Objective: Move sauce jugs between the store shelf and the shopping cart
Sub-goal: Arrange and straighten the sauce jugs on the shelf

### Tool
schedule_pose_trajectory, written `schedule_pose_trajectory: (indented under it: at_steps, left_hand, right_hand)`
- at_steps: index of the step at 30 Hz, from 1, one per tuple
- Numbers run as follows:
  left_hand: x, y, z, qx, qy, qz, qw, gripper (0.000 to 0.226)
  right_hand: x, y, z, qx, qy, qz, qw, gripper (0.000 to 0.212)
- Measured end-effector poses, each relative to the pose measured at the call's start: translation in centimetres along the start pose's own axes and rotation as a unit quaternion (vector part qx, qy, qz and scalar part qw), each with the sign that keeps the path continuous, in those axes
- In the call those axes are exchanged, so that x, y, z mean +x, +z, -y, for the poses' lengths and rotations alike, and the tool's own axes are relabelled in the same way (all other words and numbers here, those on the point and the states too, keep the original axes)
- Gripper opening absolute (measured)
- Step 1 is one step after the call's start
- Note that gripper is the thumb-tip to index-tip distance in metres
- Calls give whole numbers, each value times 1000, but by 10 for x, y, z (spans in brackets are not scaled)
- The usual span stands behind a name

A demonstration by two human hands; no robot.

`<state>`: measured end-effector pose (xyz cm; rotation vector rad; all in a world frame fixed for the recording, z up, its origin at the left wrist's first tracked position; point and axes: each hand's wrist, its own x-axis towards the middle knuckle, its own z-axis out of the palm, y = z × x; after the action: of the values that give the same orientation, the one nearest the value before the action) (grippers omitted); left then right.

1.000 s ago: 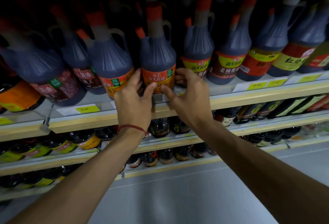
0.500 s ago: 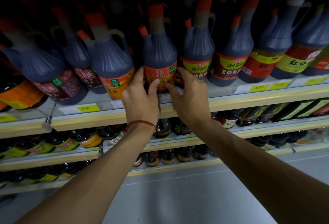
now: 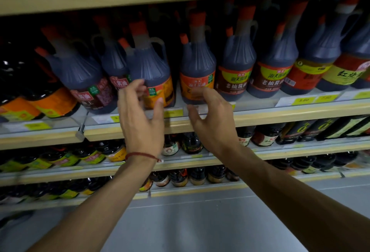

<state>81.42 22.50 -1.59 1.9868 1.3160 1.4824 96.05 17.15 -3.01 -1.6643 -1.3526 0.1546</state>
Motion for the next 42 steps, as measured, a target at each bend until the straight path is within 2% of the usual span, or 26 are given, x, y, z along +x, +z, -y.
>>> schedule_pose_trajectory:
  at_steps: [3,7,15,19,25,28,32,35,39,42]
  left_hand:
    - [14,-6,7,4,-23,4,1000,54]
    - [25,-6,21,0,-30,27,999,54]
    - [34,-9,32,-92,-60,46,993,55]
    - [38,-3,33,-81,-49,37,995,52]
    - [39,9,31,-55,-29,11,998,50]
    - [38,10,29,-42,-22,10,999,50]
    - [40,3,29,-42,-28,36,998,48]
    - [39,-14,38,-29,-31,51,998,42]
    - [35,-43,61,32,-28,-22,999,38]
    - [39,-60,78,52,-43,-54,996,47]
  right_hand:
    - [4,13,13,12,16,12,1000,42]
    - [9,29,24,29,22,25,999,52]
    - [19,55,21,60,54,-11,997,50]
    - [23,58,19,56,59,-23,996,51]
    - [20,52,26,12,18,8,1000,49]
    - [20,51,27,17,24,6,1000,50]
    - [12,51,29,13,46,-26,999,39]
    - [3,52,36,7,33,-14,999,31]
    - [0,65,49,23,11,14,1000,28]
    - [0,81,62,35,10,27,999,31]
